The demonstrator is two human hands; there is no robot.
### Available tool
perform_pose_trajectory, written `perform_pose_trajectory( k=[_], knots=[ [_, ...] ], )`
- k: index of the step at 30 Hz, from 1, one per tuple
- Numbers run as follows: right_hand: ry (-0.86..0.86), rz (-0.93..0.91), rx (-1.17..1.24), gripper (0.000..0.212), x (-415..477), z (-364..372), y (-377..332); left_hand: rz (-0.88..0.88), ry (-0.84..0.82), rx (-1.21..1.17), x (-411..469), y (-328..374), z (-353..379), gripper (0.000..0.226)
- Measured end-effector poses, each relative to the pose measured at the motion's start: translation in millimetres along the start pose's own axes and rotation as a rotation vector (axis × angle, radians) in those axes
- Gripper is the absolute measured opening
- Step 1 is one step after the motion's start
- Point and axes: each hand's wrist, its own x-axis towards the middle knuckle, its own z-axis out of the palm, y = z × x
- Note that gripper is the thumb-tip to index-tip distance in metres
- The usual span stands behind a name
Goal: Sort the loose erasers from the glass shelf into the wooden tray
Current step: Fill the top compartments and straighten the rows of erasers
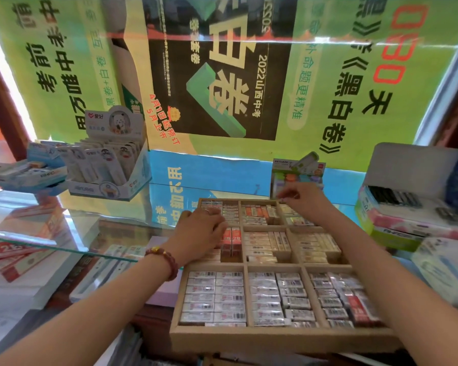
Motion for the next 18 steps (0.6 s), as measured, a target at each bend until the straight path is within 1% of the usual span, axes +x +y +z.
perform_pose_trajectory(
  k=[2, 3, 5, 7, 9, 10, 12, 13, 15, 18],
  knots=[
    [-0.063, 0.005, -0.093, 0.020, -9.6, 3.6, 8.2, -0.002, 0.007, 0.041, -0.4, -1.7, 1.6, 0.042],
    [-0.063, 0.006, -0.121, 0.022, -12.9, 5.0, 10.1, -0.003, 0.011, 0.052, -1.4, -2.4, 1.3, 0.042],
    [-0.012, -0.004, -0.153, 0.023, -16.5, 7.7, 11.7, 0.003, 0.018, 0.078, -3.0, -3.6, 1.9, 0.041],
    [0.043, -0.018, -0.197, 0.021, -17.4, 12.2, 12.4, -0.006, 0.033, 0.022, -1.7, -4.3, 2.8, 0.039],
    [0.073, -0.013, -0.287, 0.024, -15.9, 16.8, 8.2, -0.042, 0.106, -0.117, 0.6, -3.7, 2.1, 0.034],
    [0.076, -0.010, -0.343, 0.026, -13.3, 18.0, 5.2, -0.047, 0.172, -0.177, 1.5, -3.3, 2.2, 0.031],
    [0.034, -0.002, -0.434, 0.031, -6.9, 19.2, -1.8, 0.009, 0.272, -0.208, 2.7, -1.3, 1.3, 0.026],
    [-0.004, -0.005, -0.479, 0.033, -3.4, 19.8, -5.4, 0.047, 0.278, -0.202, 3.8, 1.3, 0.2, 0.025],
    [-0.049, -0.057, -0.577, 0.036, 3.5, 23.7, -9.7, 0.106, 0.230, -0.168, 7.9, 10.3, -0.9, 0.027],
    [-0.011, -0.113, -0.638, 0.033, 10.2, 35.1, -8.9, 0.122, 0.165, -0.090, 15.1, 25.1, 3.0, 0.029]
  ],
)
